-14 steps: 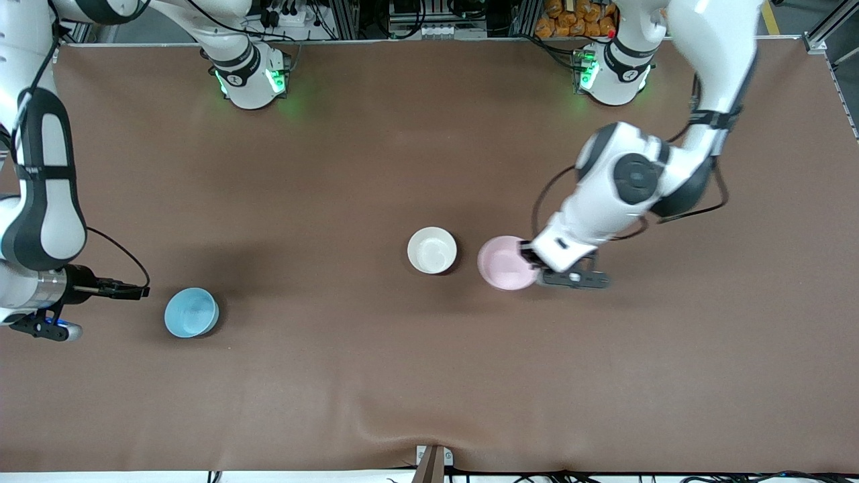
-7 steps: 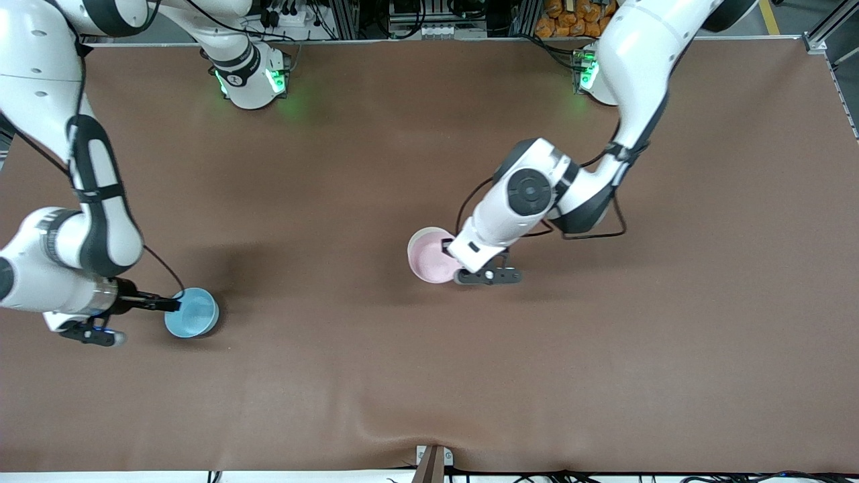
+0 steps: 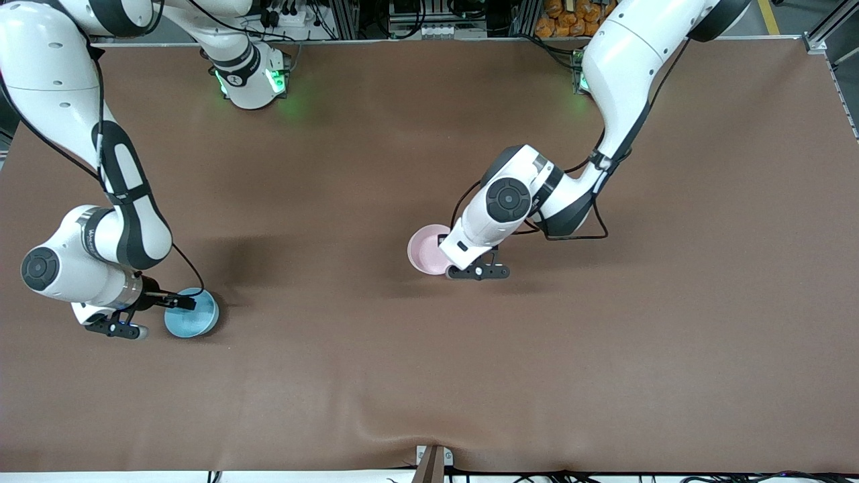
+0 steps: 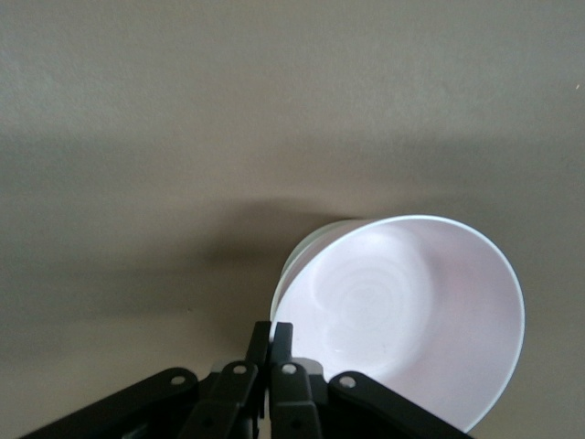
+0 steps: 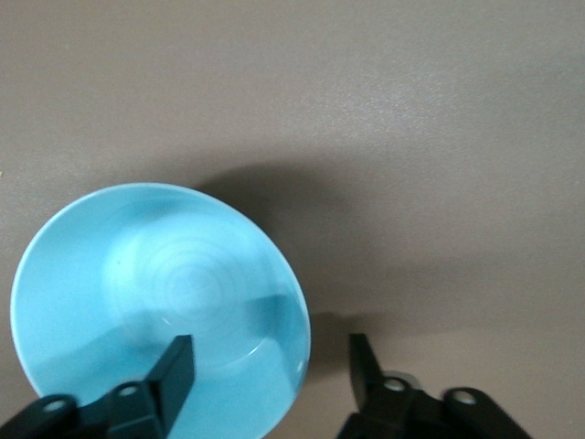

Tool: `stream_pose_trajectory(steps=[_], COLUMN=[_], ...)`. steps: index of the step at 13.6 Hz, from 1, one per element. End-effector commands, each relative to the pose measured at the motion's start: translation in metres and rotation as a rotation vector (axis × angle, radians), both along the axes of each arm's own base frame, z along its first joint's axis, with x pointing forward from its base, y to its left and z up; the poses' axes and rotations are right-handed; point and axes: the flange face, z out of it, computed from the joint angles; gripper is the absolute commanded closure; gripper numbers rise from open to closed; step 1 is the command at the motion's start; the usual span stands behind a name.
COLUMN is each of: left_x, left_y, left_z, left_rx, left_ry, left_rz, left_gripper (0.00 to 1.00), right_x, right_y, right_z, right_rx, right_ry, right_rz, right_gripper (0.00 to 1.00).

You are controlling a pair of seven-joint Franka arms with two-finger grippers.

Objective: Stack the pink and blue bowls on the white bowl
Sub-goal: 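Lower the pink bowl into the white bowl while the right gripper grasps blue, then open the left gripper and withdraw while the right gripper lifts the blue bowl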

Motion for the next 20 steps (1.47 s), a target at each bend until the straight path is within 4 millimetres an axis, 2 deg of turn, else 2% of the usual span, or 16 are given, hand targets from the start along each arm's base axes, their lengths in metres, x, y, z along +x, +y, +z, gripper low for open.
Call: stream_pose_trajectory(steps=[1,5,9,10,11,12,13,14,15,16,17,20], left_x=[-0.011,-0.017,-0.021,-0.02,-0.017,-0.019,-0.016,-0.01,0.003,0.025,0.037,0.05], left_y=[-0.007,-0.007,-0.017,-0.017,-0.016,-0.018,-0.017,-0.012,0.003,0.034,0.067,0.151], left_z=[0.001,-0.007,-0.015,-0.016,-0.016,-0.018,-0.012,0.003,0.028,0.065,0.102,0.197], left_rx=[0.029,0.039,0.021,0.02,0.018,0.019,0.017,0.01,0.006,0.008,0.028,0.085], left_ry=[-0.006,0.004,-0.007,-0.007,-0.009,-0.006,-0.017,-0.036,-0.067,-0.098,-0.106,-0.145], left_rz=[-0.005,-0.013,-0.02,-0.021,-0.018,-0.021,-0.022,-0.013,0.009,0.055,0.082,0.03], left_gripper=[1.0,1.0,1.0,0.96,0.71,0.13,0.0,0.0,0.0,0.0,0.0,0.0], right_x=[-0.002,-0.003,-0.001,0.0,0.0,0.0,-0.001,-0.001,-0.002,-0.002,-0.004,-0.009], right_y=[-0.002,-0.003,-0.002,-0.003,-0.002,-0.002,-0.001,0.0,0.004,0.009,0.016,0.061], right_z=[0.003,0.001,0.015,0.024,0.036,0.048,0.06,0.073,0.084,0.095,0.106,0.134], right_rx=[-0.002,0.0,0.0,0.0,0.003,0.006,0.011,0.016,0.022,0.03,0.048,0.157], right_ry=[-0.009,-0.001,-0.014,-0.015,-0.017,-0.013,-0.005,0.004,0.018,0.028,0.029,0.05], right_rz=[0.0,0.0,0.0,0.0,0.001,0.002,0.004,0.006,0.013,0.02,0.019,0.024], right_gripper=[0.64,1.0,1.0,1.0,1.0,1.0,1.0,1.0,1.0,1.0,1.0,1.0])
